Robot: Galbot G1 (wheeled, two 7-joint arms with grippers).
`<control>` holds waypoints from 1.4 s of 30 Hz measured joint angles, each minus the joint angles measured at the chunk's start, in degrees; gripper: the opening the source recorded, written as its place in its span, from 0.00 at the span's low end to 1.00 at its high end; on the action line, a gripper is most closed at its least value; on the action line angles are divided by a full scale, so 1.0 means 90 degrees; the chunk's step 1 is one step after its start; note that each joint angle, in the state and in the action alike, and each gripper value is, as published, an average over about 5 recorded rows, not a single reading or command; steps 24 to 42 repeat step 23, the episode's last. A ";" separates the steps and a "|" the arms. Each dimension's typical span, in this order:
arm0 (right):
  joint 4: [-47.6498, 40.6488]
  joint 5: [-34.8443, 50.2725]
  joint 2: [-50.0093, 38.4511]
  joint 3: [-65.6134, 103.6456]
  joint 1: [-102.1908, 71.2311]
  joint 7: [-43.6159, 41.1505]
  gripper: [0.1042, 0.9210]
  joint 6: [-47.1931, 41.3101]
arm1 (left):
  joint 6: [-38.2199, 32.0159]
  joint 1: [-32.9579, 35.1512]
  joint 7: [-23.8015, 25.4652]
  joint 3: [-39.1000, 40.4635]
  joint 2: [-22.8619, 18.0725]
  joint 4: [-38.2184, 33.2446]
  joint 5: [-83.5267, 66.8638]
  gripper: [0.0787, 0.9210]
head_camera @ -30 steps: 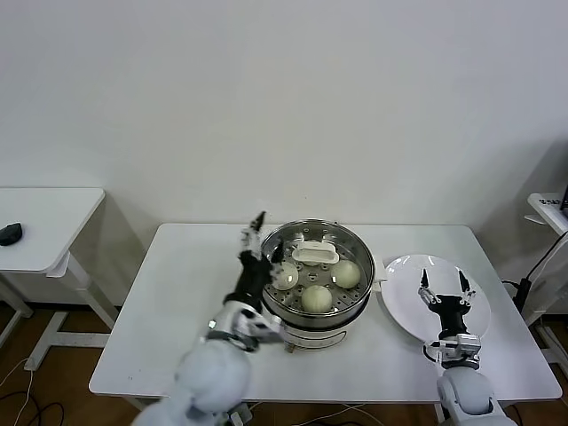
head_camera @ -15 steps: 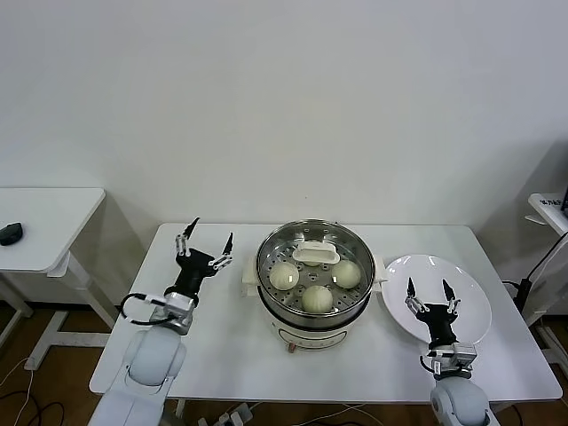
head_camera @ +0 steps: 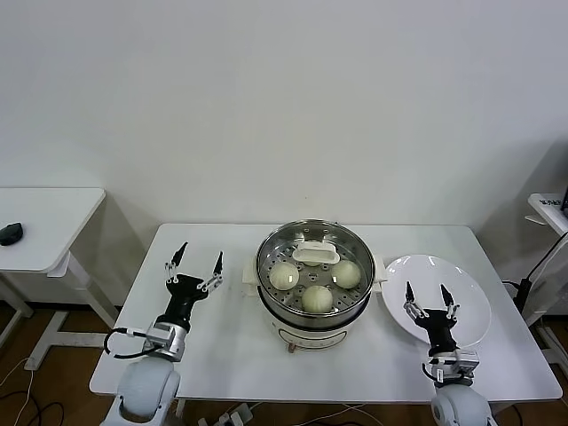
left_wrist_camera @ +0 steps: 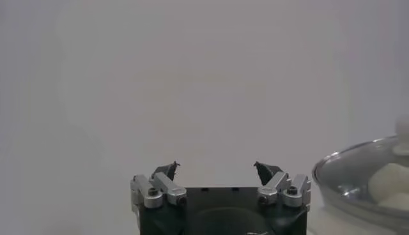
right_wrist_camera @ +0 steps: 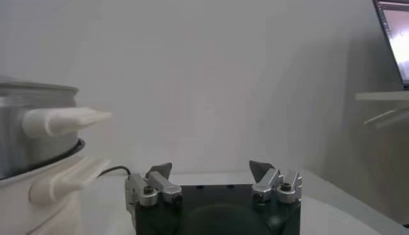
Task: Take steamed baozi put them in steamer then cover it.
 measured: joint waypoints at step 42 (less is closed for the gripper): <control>0.0254 0.0067 -0.0005 0.0136 -0.0272 -0.0100 0.88 -0.0049 | -0.0510 0.0601 0.0059 0.0013 -0.0037 0.0061 0.0108 0.88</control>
